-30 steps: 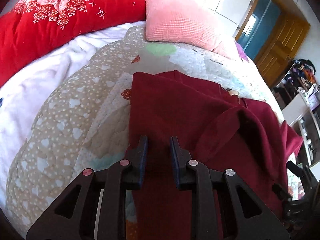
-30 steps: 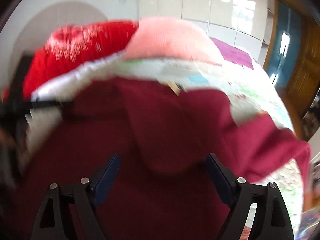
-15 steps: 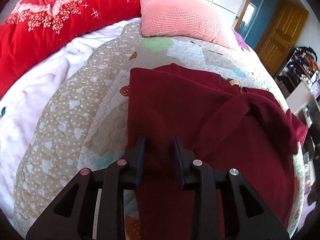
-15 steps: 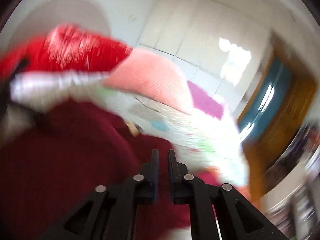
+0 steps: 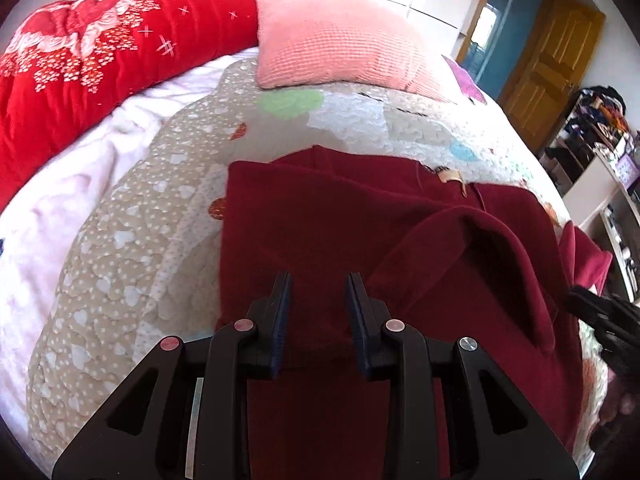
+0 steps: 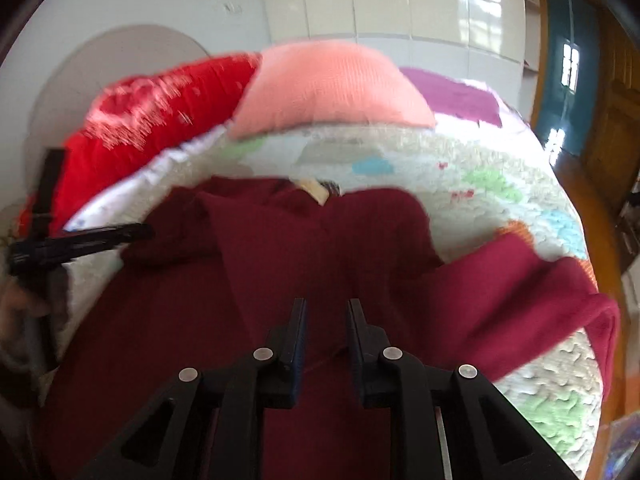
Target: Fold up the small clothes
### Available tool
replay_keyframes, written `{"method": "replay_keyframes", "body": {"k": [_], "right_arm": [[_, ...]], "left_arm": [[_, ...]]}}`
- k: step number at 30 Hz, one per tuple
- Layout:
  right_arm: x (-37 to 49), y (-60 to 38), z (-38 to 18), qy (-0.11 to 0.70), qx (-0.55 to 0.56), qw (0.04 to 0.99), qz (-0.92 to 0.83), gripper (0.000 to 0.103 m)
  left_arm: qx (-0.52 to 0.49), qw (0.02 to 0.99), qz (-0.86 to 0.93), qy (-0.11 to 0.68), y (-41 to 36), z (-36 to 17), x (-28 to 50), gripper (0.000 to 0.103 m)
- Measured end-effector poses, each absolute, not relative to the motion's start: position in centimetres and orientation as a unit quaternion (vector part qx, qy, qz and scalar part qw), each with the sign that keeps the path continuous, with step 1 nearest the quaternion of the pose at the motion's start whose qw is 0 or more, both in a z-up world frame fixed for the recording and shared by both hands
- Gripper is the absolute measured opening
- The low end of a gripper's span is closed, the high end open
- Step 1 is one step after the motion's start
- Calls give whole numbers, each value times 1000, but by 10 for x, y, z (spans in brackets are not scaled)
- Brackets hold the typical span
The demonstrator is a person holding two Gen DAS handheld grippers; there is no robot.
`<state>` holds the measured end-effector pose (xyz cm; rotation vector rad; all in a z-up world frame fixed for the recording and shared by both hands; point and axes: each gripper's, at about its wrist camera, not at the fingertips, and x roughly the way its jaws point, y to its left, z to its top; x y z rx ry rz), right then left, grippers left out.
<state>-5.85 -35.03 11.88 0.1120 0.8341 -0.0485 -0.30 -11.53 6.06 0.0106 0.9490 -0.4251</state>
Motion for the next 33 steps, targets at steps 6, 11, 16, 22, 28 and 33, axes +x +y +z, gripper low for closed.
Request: {"method": "replay_keyframes", "body": {"k": [6,11,16,22,28,33], "right_arm": [[-33,-366,70,456,73,884,-74,18],[-38,-368,76,443,74,892,-42,6],[-45,-351,121,384,-90,914,-98,5],[-25,-371,140,357,-129,913,-152,6],[-30,-381,140,373,-15,919,-124,32],[-23,-358,111,405,10,912,-63,32]], "left_arm": [[13,856,-220,467,-124,49,-2,27],[29,855,-226,466,-129,44,-7,27],[40,850,-238,468,-129,46,-12,27],[53,849,-241,468,-135,45,-21,27],[77,847,-245,464,-143,41,-29,27],[81,848,-246,461,-143,45,-42,27]]}}
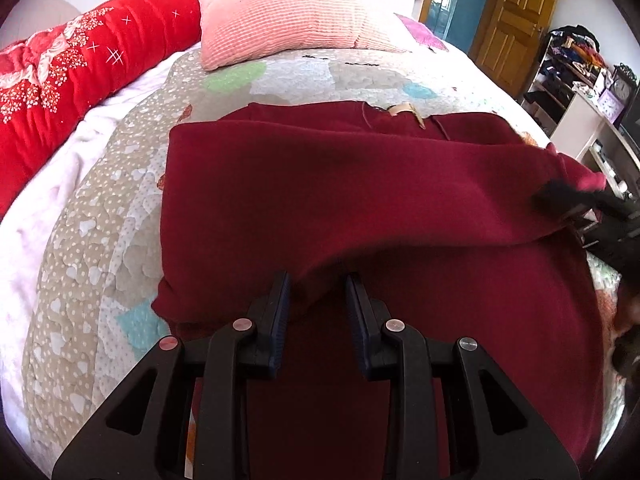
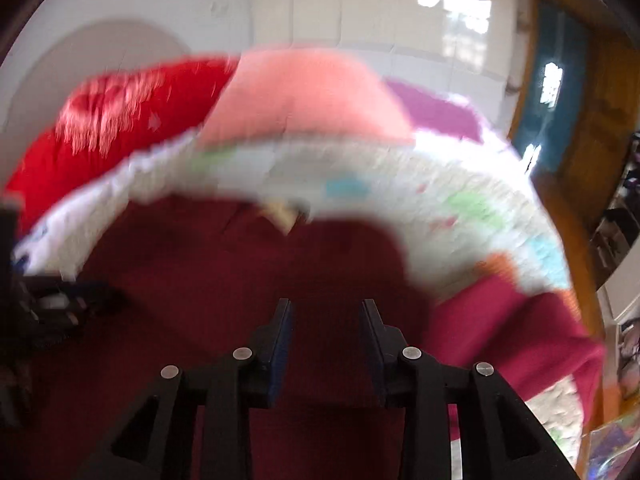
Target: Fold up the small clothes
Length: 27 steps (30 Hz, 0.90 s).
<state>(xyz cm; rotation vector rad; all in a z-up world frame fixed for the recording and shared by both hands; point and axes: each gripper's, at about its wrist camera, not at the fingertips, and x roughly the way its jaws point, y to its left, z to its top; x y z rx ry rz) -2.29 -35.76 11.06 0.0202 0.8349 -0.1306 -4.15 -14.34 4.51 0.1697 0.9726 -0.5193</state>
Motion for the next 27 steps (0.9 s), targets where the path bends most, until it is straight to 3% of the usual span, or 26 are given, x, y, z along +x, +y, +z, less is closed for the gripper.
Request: {"method": "replay_keyframes", "body": {"k": [3,9,10,13,15,18,23,27], "right_arm": [[-17,-359,78,450,8,888,-92,33],[-58,-386,105,409,80,904,-95,34],[-63,-388,109,401,88,906,-100,35],[-66,-401,111,378,124,911,-108,47],[-59,-404,103,381,149,908,-92,56],[-40,-398,73,442,153,880,-82,57],[-80,-412,106,381,192,901,-71,59],[-126,-454,124,326,239,907,-121,75]], "left_arm": [[66,844,-256,466,-139,53,-46,27],[22,861,-260,437,-144,77,-49,27],[12,862,-260,434,-148,79,-47,31],[6,860,-260,440,-165,71,-40,53],[17,857,-247,451,-176,58,-33,53],[56,852,-229,467,-192,39,-29,54],[75,856,-226,459,-194,50,-39,55],[40,854,-246,457,-195,62,-48,55]]}}
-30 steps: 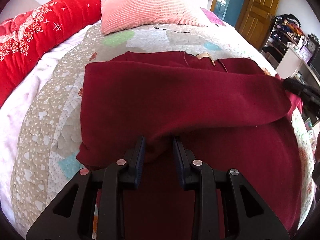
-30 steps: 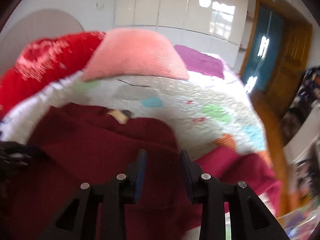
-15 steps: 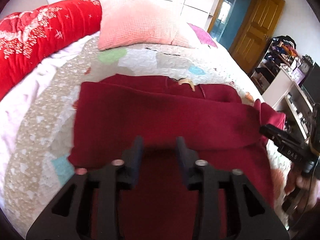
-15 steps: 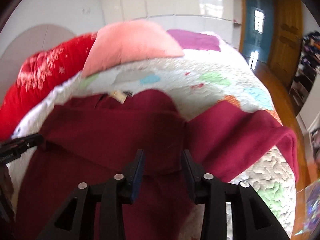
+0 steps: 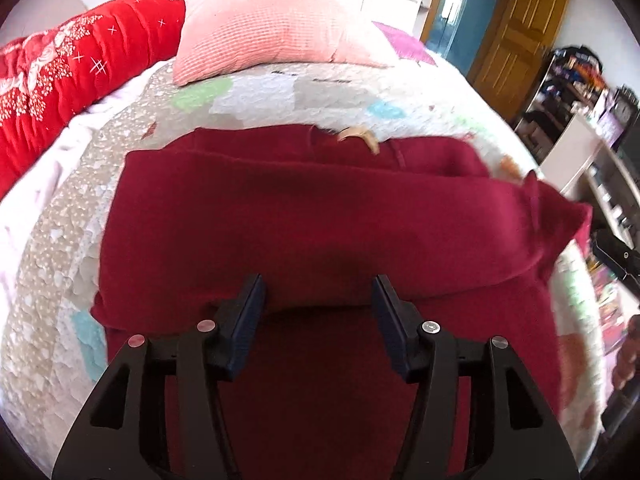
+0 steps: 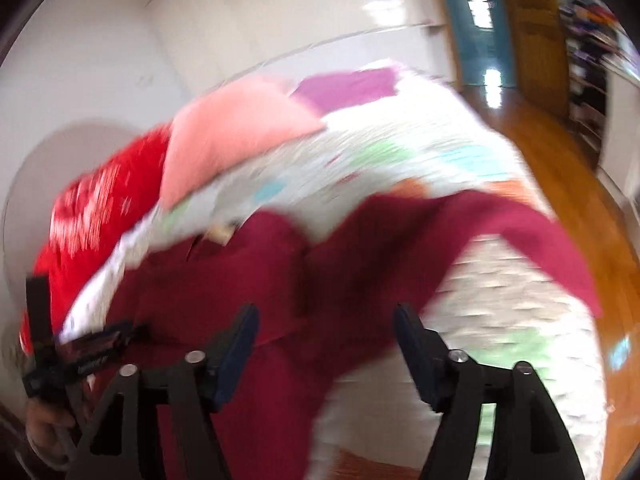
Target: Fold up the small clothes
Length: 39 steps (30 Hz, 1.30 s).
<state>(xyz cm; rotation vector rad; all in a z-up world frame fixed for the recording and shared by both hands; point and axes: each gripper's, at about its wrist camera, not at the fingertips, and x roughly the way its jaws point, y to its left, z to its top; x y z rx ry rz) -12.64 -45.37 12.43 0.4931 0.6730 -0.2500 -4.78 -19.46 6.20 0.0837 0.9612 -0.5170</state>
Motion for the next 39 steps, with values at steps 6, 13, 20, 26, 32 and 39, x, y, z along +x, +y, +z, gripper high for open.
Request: {"method": "replay_keyframes", "body": {"k": [6,13,20,26,32,39], "right_arm": [[-175,-529,104,307,357,860,-196,77],[-210,-595,58,211,562,776,-195,79],[-209,-635,38,147,610,751,-208,43],[-203,-645,77,196,489,813,-249,11],[-188,-572,207,157,286,927,-187,7],[-117,-410,263,165,141,976,-6,7]], "left_arm": [[46,849,-266,454,-210,66,-60,55],[53,846,-263,460,-210,67,-66,55],[51,849,-244,467,-193,64,-62,55],[34,854,-230,466,-170,65,-57,55],[-3,866,-219,450,-143,80,-46,55],[-56,868,-206,449,-107,86,-39,55]]}}
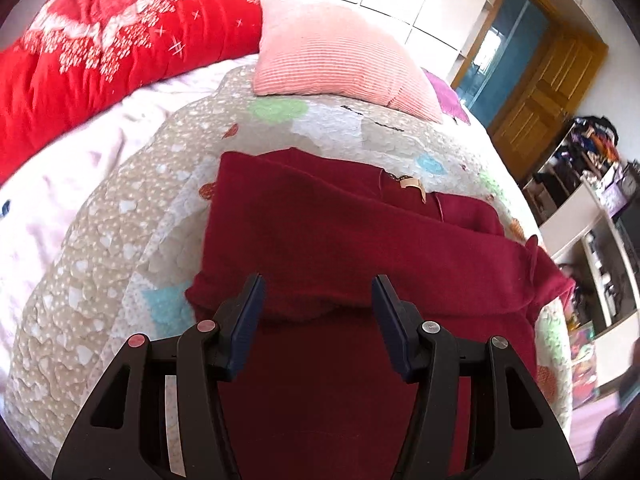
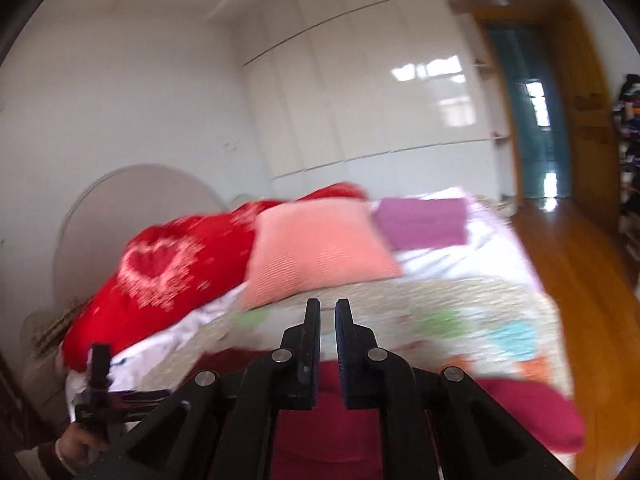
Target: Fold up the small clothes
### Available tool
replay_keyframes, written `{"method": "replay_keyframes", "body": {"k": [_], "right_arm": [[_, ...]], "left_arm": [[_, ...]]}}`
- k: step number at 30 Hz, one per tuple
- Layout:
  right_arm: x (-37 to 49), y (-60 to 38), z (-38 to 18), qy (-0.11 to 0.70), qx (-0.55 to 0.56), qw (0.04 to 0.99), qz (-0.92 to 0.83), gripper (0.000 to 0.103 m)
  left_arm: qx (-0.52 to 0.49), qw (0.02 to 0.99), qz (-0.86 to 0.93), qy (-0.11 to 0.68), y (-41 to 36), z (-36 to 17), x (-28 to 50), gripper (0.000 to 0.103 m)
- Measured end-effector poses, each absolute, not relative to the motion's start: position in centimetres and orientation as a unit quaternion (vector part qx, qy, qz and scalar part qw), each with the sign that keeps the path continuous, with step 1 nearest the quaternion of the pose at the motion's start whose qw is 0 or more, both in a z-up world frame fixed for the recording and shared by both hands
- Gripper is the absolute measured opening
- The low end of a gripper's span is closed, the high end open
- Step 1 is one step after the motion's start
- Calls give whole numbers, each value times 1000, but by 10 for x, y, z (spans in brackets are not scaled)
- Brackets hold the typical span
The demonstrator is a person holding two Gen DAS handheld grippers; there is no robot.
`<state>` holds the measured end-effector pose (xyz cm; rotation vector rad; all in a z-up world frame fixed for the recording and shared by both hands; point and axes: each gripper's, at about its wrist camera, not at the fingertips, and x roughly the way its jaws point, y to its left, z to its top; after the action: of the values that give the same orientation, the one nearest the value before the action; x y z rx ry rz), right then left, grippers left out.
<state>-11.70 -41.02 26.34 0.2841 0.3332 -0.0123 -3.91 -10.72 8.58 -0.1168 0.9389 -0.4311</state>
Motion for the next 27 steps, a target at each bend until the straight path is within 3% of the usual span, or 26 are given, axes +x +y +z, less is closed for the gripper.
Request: {"method": "replay_keyframes", "body": {"k": [2,3,5,10,11,14,19,20,21,23,27], "right_arm": [[-108,-407,241,183,178,967,-13,14],[-107,-413,227,199,193,960,-29,36],[-105,-432,198,227,226,945,-58,63],[-160,-529,127,244,354,885,-177,68],[-175,-557,110,237,405,862,-192,73],[-199,-607,67,220,529,796,-195,75],[-199,-663,19,139,639,734,-183,74],[-197,-666,17,136,642,730,-188,63],[-192,-672,15,138,640,728,-201,39],[-185,-679,20,161,612,743,-220,11],[-177,-656,98,151,502,828,-201,7]], "left_arm": [[-54,868,-207,448,-104,85,-39,55],[-51,869,-206,448,-103,83,-39,55],[-51,868,-205,450,-101,80,-38,55],[-64,858,-204,466,-104,67,-32,55],[-66,857,-204,468,-106,65,-31,55],[-62,853,-209,474,-115,61,-32,55],[-27,852,-217,476,-131,62,-37,55],[-24,853,-218,474,-132,63,-37,55],[-23,853,-218,473,-132,64,-38,55],[-27,854,-220,470,-129,67,-38,55],[-38,859,-216,463,-118,70,-34,55]]}}
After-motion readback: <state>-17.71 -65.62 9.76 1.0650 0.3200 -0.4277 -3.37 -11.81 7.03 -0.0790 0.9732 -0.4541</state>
